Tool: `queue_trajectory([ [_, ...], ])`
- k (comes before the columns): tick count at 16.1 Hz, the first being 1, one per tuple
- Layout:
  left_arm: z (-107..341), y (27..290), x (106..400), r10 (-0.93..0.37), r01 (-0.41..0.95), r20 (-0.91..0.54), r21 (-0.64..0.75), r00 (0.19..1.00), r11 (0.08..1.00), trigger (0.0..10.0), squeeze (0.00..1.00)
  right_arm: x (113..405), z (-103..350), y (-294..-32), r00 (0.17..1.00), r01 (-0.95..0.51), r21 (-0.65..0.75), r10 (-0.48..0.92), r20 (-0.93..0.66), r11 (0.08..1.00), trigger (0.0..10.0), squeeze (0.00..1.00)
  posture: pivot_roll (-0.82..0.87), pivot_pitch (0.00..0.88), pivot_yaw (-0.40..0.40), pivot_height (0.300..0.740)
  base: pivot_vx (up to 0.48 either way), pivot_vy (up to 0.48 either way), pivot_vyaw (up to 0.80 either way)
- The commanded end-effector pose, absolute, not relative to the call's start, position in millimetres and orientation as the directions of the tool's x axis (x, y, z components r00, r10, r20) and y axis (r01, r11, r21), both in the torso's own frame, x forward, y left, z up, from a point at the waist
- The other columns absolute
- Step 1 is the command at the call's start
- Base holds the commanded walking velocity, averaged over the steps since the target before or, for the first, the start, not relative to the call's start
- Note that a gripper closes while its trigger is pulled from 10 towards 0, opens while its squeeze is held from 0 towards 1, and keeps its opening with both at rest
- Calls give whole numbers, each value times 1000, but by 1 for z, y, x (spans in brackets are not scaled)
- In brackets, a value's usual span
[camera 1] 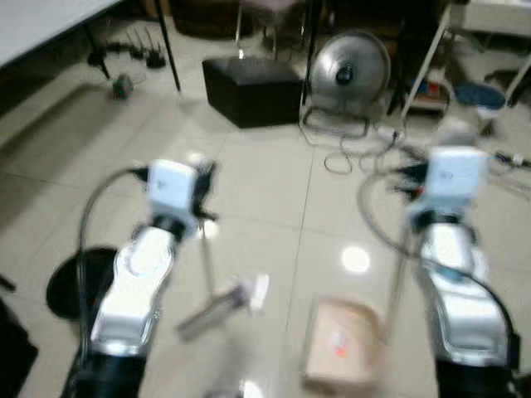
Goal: Sweep floor
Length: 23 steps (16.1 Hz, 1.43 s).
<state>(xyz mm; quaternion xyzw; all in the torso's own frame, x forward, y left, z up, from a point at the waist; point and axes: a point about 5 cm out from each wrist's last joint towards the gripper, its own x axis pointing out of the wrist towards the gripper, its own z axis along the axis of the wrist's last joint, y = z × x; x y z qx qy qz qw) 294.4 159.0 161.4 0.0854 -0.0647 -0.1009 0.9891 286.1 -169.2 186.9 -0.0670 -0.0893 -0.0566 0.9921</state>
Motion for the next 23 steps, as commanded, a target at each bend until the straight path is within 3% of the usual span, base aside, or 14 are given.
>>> queue_trajectory([
  [1, 169, 155, 296, -227, 197, 142, 199, 963, 960, 10000, 0, 286, 194, -175, 970, 145, -122, -116, 214, 982, 10000, 0, -28, 57, 39, 740, 398, 0, 800],
  [19, 165, 143, 307, -267, 247, 106, 172, 958, 954, 10000, 0, 286, 193, -180, 956, 182, -130, -145, 256, 975, 10000, 0, -18, 97, 98, 740, 385, 0, 37],
  [23, 156, 137, 317, -220, 207, 103, 121, 970, 971, 10000, 0, 294, 191, -180, 945, 207, -193, -145, 293, 959, 10000, 0, -2, 145, 103, 740, 0, 0, 0],
])
